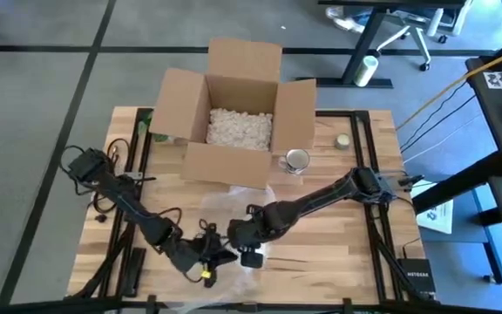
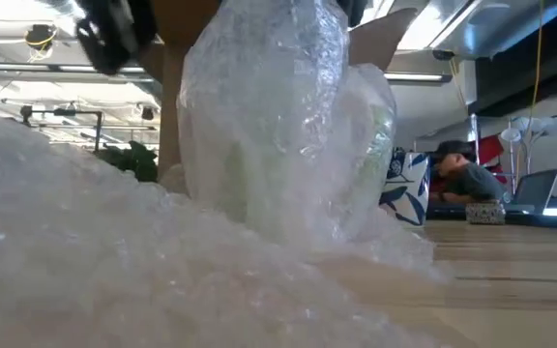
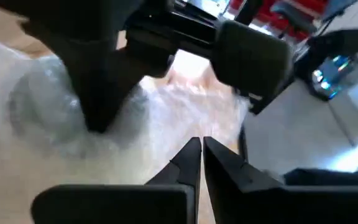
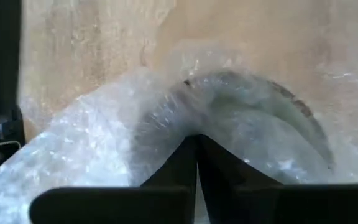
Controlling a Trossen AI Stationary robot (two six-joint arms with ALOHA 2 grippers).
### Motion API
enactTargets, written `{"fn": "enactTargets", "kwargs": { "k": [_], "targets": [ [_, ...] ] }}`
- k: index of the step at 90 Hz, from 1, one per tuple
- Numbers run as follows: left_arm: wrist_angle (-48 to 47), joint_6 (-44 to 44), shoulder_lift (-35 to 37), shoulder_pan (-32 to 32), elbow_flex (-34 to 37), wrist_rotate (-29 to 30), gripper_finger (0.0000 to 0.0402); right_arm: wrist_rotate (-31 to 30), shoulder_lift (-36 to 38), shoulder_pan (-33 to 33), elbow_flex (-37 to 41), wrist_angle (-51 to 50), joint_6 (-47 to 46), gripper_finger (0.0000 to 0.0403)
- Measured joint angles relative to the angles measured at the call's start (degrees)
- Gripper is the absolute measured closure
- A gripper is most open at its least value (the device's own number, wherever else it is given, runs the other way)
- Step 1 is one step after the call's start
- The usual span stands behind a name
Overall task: Wrap mug
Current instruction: Wrap the green mug with the bubble wrap
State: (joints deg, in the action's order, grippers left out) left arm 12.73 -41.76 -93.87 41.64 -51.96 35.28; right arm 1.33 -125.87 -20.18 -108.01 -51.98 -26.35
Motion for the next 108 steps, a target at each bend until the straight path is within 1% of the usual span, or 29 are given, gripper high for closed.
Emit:
{"fn": "enactTargets", "kwargs": {
  "k": [6, 20, 28, 39, 51, 60, 70, 75, 83, 94, 108],
  "targets": [
    [-6.40, -3.71, 1.47, 1.86, -0.02, 3.50, 0.0402, 1.28, -0.99, 0.32, -0.08, 0.14, 0.04, 0.0403],
    [-20.58, -16.06, 3.44, 5.80, -0.04, 10.94, 0.0402, 4.52, -2.36, 0.79, -0.09, -0.09, 0.03, 0.0403],
    [-24.64, -21.04, 2.97, 6.18, -0.04, 11.77, 0.0402, 5.52, -2.40, 0.87, 0.00, -0.33, 0.22, 0.0403],
    [-22.42, -22.79, 0.23, 5.72, 0.78, 11.32, 0.0402, 5.10, -1.94, 0.76, 0.13, -0.18, 0.70, 0.0403],
    [-13.49, -20.28, -3.78, 4.76, 0.98, 8.56, 0.0402, 4.51, -1.85, 0.83, 0.15, -0.20, 0.74, 0.0403],
    [-4.84, -14.12, -6.00, 4.02, 1.03, 8.14, 0.0402, 4.87, -1.85, 0.81, 0.17, -0.18, 0.74, 0.0403],
    [4.32, -4.03, -6.11, 3.31, 1.01, 8.51, 0.0402, 5.29, -1.85, 0.76, 0.17, -0.08, 0.79, 0.0403],
    [6.82, 0.08, -6.00, 2.83, 1.01, 8.89, 0.0402, 5.57, -1.85, 0.76, 0.17, 0.10, 0.81, 0.0403],
    [6.79, 2.19, -5.98, 1.56, 1.01, 8.92, 0.0402, 5.98, -1.85, 0.76, 0.21, 0.51, 0.79, 0.0403],
    [1.74, -0.44, -5.98, -0.62, 1.00, 8.22, 0.0402, 6.82, -1.85, 0.76, 0.24, 0.90, 0.72, 0.0403],
    [1.88, 0.98, -5.94, -2.29, 0.96, 7.65, 0.0402, 6.86, -1.49, 0.72, 0.28, 0.43, 0.71, 0.0403]
  ]
}}
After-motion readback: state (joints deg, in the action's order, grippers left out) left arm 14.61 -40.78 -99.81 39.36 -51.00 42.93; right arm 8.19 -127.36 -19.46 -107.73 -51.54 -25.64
